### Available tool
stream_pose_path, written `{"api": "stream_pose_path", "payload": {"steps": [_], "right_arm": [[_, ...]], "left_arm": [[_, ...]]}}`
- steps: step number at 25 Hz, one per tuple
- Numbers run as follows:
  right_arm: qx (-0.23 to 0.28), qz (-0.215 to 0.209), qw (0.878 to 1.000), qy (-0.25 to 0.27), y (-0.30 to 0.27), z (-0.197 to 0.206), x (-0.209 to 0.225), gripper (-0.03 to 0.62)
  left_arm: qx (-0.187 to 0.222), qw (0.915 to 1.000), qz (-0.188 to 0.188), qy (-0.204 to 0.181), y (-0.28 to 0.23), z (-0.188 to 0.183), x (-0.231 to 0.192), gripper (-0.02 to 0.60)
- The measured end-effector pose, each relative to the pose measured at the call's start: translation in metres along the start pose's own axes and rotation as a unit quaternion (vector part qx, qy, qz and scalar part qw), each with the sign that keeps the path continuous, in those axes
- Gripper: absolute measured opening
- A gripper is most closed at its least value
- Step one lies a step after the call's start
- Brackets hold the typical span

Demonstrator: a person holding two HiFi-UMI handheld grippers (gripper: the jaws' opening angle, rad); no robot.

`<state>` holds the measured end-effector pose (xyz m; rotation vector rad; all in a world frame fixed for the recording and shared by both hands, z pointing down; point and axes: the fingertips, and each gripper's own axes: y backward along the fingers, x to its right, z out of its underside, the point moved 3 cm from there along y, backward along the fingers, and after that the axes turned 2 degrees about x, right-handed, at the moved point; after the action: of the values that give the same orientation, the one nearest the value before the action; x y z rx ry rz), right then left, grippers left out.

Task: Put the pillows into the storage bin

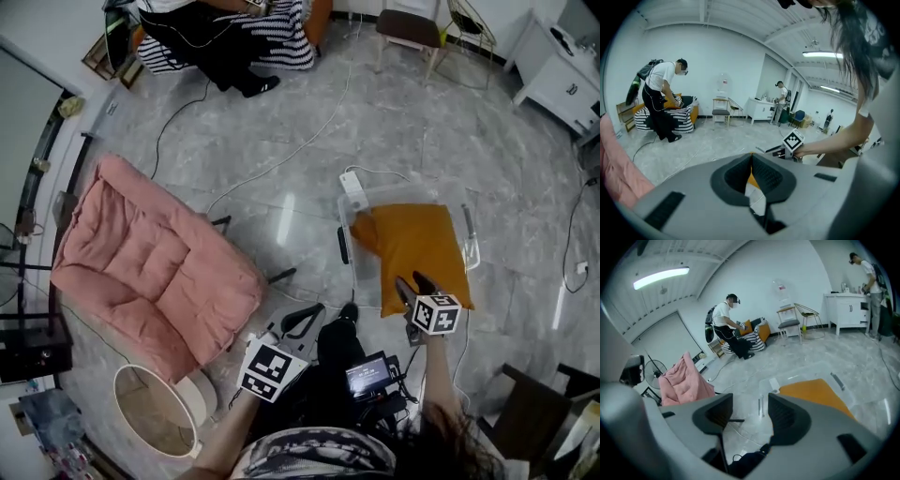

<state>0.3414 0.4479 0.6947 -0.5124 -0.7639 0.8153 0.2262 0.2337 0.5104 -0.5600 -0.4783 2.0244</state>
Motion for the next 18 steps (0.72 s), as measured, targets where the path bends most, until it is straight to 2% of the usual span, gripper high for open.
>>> {"api": "stream_pose_path", "payload": {"steps": [5,11,14,18], "right_arm": [[0.066,-0.041,0.997,0.030,0.041,-0.015,-0.092,0.225],[0.117,-0.100,0.986,0.063,0.098,0.018,-0.224,0.219],[0.129,-0.133,0.979,0.088,0.126,0.036,-0.276,0.219],[0.137,-0.151,0.972,0.120,0.159,0.055,-0.321,0.210]], "left_arm": [[0.032,0.9994,-0.013,-0.003,0.058,0.025,0.006,0.012],[0.054,0.9980,-0.034,-0.003,0.159,0.082,0.013,0.012],[0.068,0.9961,-0.054,0.013,0.202,0.111,0.021,0.012],[0.088,0.9926,-0.069,0.047,0.249,0.143,0.033,0.012]]}}
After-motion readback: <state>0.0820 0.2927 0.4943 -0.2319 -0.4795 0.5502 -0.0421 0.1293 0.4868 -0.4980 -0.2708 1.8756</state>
